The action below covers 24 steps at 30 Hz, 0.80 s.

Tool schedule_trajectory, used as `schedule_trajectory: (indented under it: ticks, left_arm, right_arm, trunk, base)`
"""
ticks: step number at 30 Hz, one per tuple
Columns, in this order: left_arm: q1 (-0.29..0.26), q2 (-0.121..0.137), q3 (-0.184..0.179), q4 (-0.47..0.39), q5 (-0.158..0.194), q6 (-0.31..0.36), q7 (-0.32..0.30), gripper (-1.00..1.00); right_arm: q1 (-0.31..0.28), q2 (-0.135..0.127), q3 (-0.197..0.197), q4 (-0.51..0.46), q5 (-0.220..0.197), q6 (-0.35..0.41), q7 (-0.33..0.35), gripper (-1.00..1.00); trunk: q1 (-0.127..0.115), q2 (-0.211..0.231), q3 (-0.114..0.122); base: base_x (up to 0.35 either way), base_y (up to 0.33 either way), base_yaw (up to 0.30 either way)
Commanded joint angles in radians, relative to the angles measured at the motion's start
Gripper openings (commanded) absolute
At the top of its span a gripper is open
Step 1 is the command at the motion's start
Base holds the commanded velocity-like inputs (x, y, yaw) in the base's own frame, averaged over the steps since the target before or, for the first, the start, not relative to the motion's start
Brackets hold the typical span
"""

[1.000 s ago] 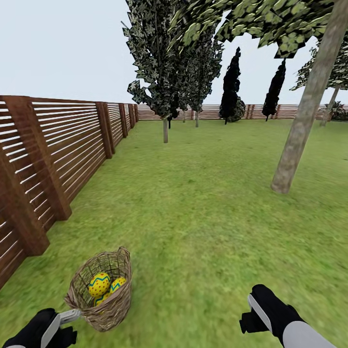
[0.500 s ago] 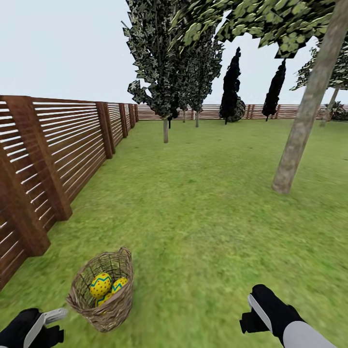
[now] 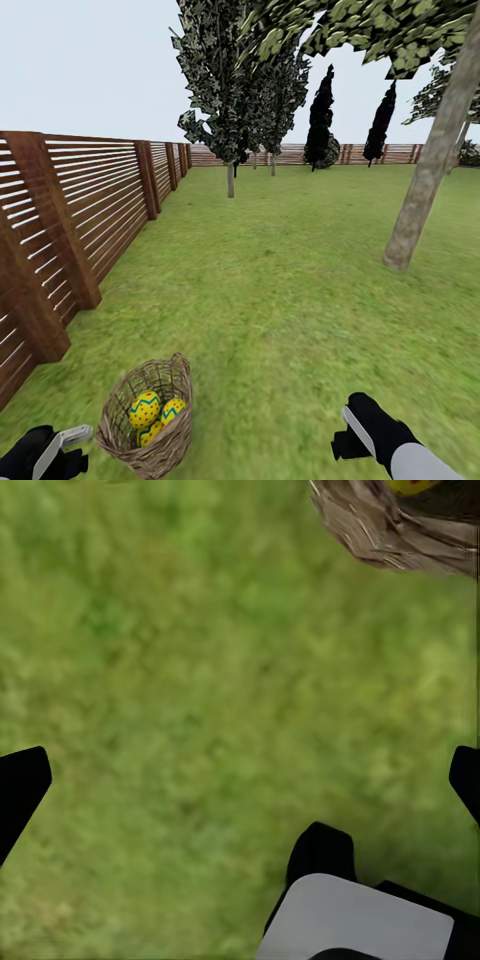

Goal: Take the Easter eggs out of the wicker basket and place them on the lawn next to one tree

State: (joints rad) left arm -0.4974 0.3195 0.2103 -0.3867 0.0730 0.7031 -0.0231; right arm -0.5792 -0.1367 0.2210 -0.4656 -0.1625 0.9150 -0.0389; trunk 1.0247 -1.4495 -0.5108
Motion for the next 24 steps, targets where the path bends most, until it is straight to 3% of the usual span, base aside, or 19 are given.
schedule_trajectory:
  ticks: [1, 10, 24]
  left_arm:
    - [-0.001, 0.001, 0.005, -0.001, 0.006, 0.006, 0.0, 1.0]
    - [-0.001, 0.0, 0.007, -0.002, 0.009, 0.003, 0.0, 1.0]
    - [-0.001, -0.003, 0.007, -0.001, 0.011, 0.008, -0.001, 1.0]
  right_arm:
    - [-0.001, -0.001, 0.008, -0.001, -0.009, 0.004, -0.004, 1.0]
    - [-0.001, -0.001, 0.009, -0.001, -0.008, 0.004, -0.004, 1.0]
    - [-0.001, -0.002, 0.009, -0.001, -0.008, 0.004, -0.004, 1.0]
  trunk:
    - [0.0, -0.001, -0.001]
    - [0.0, -0.001, -0.001]
    - [0.0, -0.001, -0.001]
  base:
    - [0.162, 0.007, 0.0]
    - [0.257, 0.054, 0.0]
    - [0.101, 0.002, 0.0]
